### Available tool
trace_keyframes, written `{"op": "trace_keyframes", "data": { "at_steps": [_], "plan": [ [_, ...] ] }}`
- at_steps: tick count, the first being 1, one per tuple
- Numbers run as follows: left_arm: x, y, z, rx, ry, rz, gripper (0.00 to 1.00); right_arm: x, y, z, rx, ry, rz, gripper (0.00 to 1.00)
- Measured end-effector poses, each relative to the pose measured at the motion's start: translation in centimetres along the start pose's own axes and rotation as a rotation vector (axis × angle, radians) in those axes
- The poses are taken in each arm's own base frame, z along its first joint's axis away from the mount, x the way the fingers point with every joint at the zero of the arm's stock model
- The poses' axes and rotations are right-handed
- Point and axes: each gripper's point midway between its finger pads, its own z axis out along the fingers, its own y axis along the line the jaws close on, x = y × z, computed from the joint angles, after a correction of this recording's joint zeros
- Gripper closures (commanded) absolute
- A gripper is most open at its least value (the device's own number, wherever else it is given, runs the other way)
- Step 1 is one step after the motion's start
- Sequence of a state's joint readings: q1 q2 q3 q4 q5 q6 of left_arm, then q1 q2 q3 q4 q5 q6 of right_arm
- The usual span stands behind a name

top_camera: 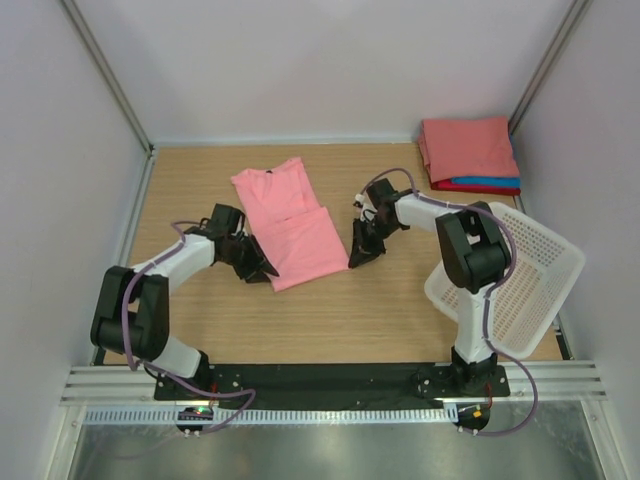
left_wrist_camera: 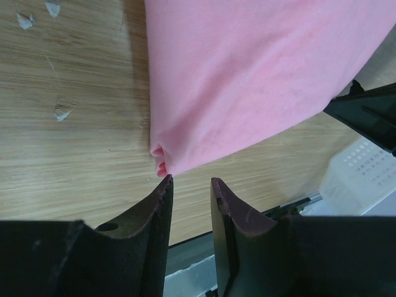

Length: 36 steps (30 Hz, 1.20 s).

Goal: Fold and stack the t-shirts
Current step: Fold the tshirt

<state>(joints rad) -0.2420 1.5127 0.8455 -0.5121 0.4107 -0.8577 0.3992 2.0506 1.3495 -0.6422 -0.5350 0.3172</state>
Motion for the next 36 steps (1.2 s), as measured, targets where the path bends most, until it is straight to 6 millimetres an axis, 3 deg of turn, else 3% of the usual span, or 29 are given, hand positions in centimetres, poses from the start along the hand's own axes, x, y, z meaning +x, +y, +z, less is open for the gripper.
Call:
{"op": "trace_keyframes", "data": {
  "at_steps": [3,8,14,18,23,27,32,36],
  "plan": [
    [0.1,0.6,0.1,-0.018,-0.004,-0.007,0.70,0.7,0.1,0.1,-0.009,-0.011,0.008,0.94],
    [0.3,0.9,0.1,-0.034,-0.002,-0.013,0.71,3.7,0.3,0.0,0.006,-0.007,0.030,0.98],
    [-1.6,-2.7,-1.4,0.047,-0.055,0.034,0.73,7.8,0.3,-0.1,0.057,-0.001,0.060,0.98],
    [-0.5,-3.5,-1.0,0.083,-0.042,0.074,0.75,9.2,0.0,-0.3,0.082,-0.015,0.098,0.97],
    [3.0,-0.5,0.8,0.051,0.034,0.044,0.76,9.4,-0.1,-0.4,0.084,-0.032,0.128,0.97],
    [4.6,2.1,1.8,0.000,0.075,0.001,0.77,9.4,-0.1,-0.5,0.089,-0.043,0.139,0.97],
    [4.9,2.5,1.9,-0.010,0.081,-0.006,0.69,9.5,-0.2,-0.5,0.089,-0.047,0.147,0.97],
    [4.8,2.3,0.8,-0.018,0.058,0.005,0.62,9.8,-0.3,-0.7,0.092,-0.056,0.148,0.97]
  ]
}}
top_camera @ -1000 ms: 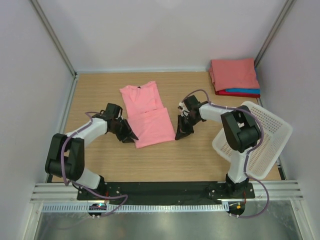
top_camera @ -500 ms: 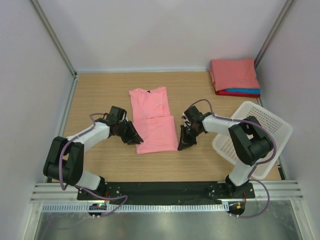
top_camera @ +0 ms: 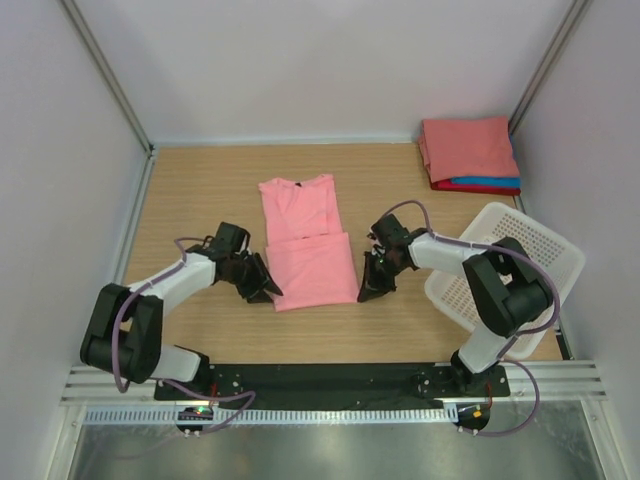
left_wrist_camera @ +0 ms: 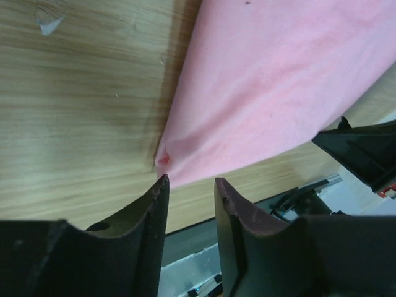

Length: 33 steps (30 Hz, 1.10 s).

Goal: Fold and stack the t-shirts
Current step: Fold the tshirt

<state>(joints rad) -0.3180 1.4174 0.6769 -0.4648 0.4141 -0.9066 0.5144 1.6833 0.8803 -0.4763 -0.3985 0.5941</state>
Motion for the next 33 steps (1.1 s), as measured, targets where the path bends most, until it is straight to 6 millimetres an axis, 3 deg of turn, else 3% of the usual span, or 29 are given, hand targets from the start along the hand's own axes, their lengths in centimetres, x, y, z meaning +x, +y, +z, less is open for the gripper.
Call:
{"op": "trace_keyframes", "data": {
  "at_steps": [6,15,20,23,24,26,33],
  "plan": [
    [-0.2,-0.9,-1.6,0.012,-0.034,0.017,0.60,0.7,-0.4,-0.1,0.005,0.004,0.006,0.97],
    [2.4,2.9,0.3,-0.029,0.022,-0.070,0.57,0.7,-0.4,-0.1,0.004,0.002,0.005,0.97],
    [2.9,2.3,0.8,0.023,0.046,-0.105,0.59,0.8,-0.5,-0.1,0.001,0.004,0.005,0.97],
    [2.8,1.9,1.2,0.040,0.055,-0.116,0.78,0.8,-0.4,-0.1,-0.001,0.005,0.005,0.98],
    [2.8,2.0,1.4,0.038,0.058,-0.120,0.90,0.8,-0.4,0.0,-0.002,0.006,0.005,0.99],
    [2.7,2.2,1.6,0.029,0.055,-0.123,1.00,0.8,-0.4,0.0,-0.002,0.007,0.005,0.99],
    [2.8,2.7,0.6,0.002,0.008,-0.117,1.00,0.8,-0.1,-0.8,-0.011,-0.010,-0.004,0.99]
  ]
}}
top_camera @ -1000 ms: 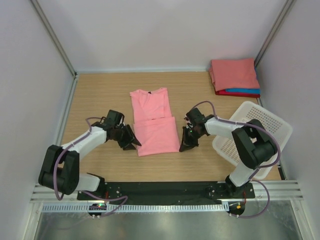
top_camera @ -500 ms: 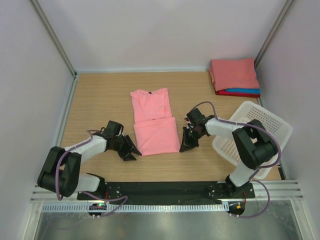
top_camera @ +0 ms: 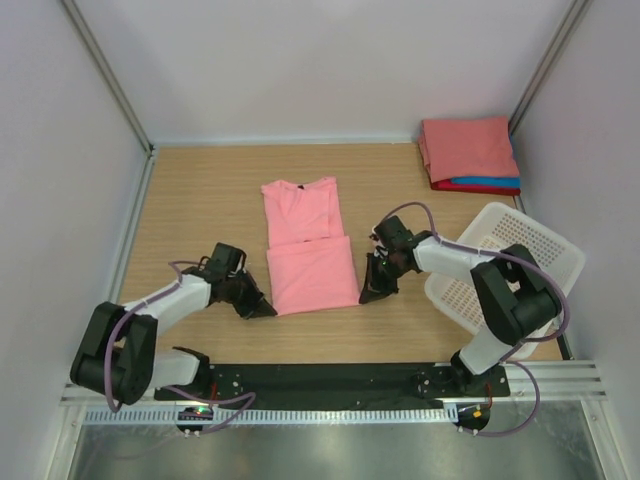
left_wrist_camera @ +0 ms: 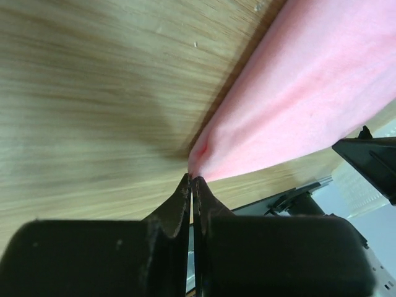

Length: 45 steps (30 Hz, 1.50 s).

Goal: Fold and stack the t-shirts
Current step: Fold the tshirt

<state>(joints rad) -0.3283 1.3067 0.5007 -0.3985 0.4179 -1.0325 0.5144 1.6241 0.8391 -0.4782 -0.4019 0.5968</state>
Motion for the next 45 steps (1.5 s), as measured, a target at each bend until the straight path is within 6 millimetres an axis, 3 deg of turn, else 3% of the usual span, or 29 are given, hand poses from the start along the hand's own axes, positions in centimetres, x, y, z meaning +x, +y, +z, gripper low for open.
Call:
{"op": "trace_keyframes", "data": {
  "at_steps": [9,18,21,27,32,41,45],
  "plan": [
    [0.2,-0.6,-1.6,0.000,-0.017,0.001,1.00,0.1,0.8,-2.1,-0.017,-0.045,-0.031,0.99],
    [-1.3,-4.9,-6.1,0.057,-0.128,0.042,1.00,0.2,1.6,-5.0,-0.025,-0.105,-0.058,0.99],
    [-2.1,-6.1,-7.3,0.050,-0.165,0.049,1.00,-0.7,2.2,-6.0,-0.004,-0.125,-0.067,0.99],
    [-5.1,-9.1,-9.8,0.005,-0.254,0.067,1.00,-5.0,5.0,-8.6,0.010,-0.211,-0.099,0.99],
    [-8.4,-11.6,-11.2,0.005,-0.305,0.064,1.00,-9.3,6.2,-9.3,0.034,-0.247,-0.079,0.99],
    [-16.8,-16.7,-11.8,0.022,-0.366,0.078,1.00,-19.8,9.7,-9.9,0.036,-0.339,-0.092,0.99],
    [-20.9,-18.9,-11.4,0.050,-0.385,0.079,1.00,-23.9,10.2,-9.7,0.025,-0.378,-0.080,0.99]
  ]
}}
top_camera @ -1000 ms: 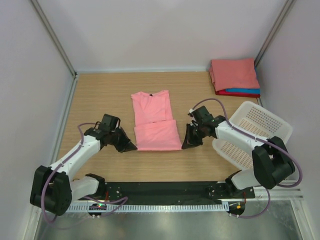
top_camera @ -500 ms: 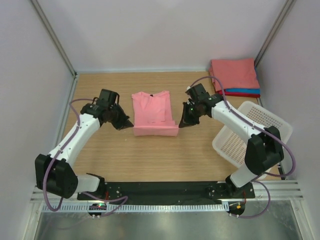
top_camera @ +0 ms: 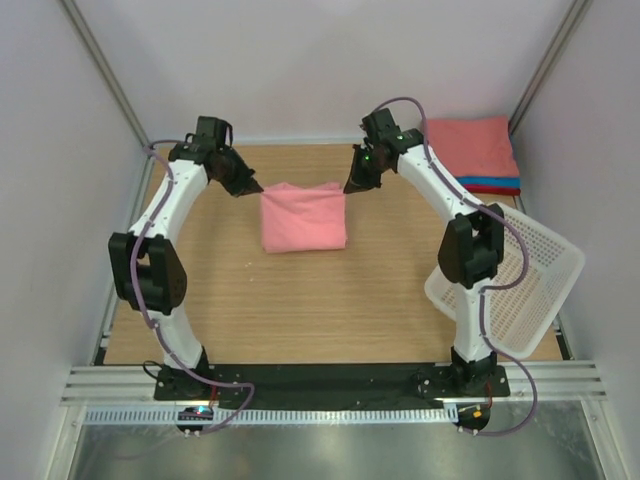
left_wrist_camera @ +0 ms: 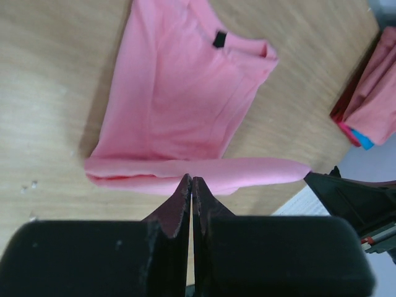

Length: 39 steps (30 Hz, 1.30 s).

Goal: Fold and stack the t-shirts
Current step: Fold the tshirt

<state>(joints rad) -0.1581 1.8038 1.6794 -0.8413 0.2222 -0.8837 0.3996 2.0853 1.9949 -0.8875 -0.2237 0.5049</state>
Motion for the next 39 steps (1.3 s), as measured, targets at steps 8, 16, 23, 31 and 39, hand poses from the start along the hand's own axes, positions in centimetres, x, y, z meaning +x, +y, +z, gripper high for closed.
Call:
{"op": "trace_keyframes", "data": {
  "at_steps": [8,16,23,31,39],
  "plan": [
    [-5.6,-2.3,6.4,0.078,0.010,-0.023,1.00,-4.3,-0.8,4.5,-0.044,-0.051,0.060,0.99],
    [-8.5,-1.4,13.8,0.141,0.051,-0.054,0.96,-7.4,-1.2,10.3,-0.142,-0.127,0.117,0.92],
    [-10.7,0.4,18.5,0.191,0.067,-0.096,0.73,-9.5,-2.6,13.7,-0.169,-0.181,0.183,0.58],
    [-11.6,2.8,13.8,0.143,0.015,-0.061,0.73,-9.9,-4.7,11.8,-0.155,-0.173,0.199,0.60],
    [-4.8,-2.1,11.0,0.276,0.128,0.109,0.78,-4.9,-2.4,9.5,-0.242,0.001,0.097,0.78]
  ]
}}
